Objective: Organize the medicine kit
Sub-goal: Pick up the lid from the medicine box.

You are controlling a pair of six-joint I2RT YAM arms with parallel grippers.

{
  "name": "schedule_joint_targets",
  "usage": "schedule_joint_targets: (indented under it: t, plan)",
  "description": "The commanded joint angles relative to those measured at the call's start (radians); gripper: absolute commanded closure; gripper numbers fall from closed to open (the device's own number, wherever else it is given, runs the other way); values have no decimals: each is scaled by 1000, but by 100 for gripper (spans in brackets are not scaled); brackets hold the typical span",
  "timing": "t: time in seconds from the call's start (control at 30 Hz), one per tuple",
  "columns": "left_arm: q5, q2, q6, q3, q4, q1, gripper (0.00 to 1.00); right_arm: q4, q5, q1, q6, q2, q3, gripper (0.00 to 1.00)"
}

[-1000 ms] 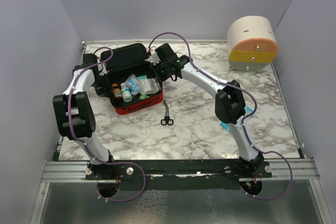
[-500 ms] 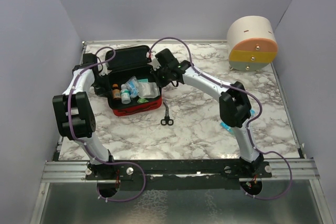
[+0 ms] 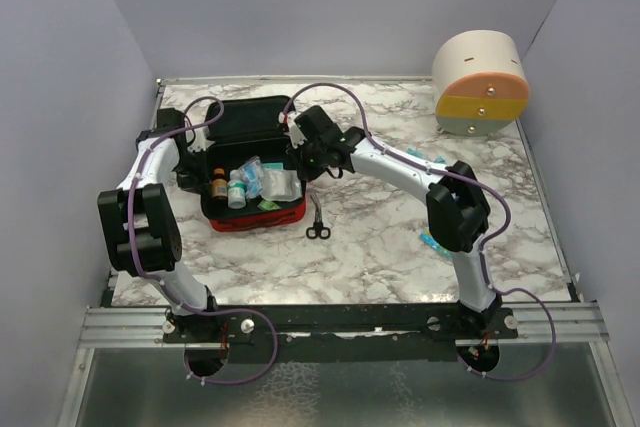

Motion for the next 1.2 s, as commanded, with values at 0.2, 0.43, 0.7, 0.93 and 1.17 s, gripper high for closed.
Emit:
schedule_joint_targets:
  t: [0.2,0.43,0.7,0.93,1.17]
  plan:
    - [-25,-123,129,-81,-123,17,100,-243,-6,43,43,7,-185,99]
    - [-14,-124,136,-71,-134,17,100,-236,-9,72,80,-46,-283,99]
    - [-5,-128,139,-69,-137,18,100,-229,2,78,89,-37,-279,99]
    - [62,-171,175,-36,-173,17,85,-193,-22,78,91,-86,-245,93]
    - [86,-212,174,99,-223,19,51,-216,7,78,98,-134,-141,71]
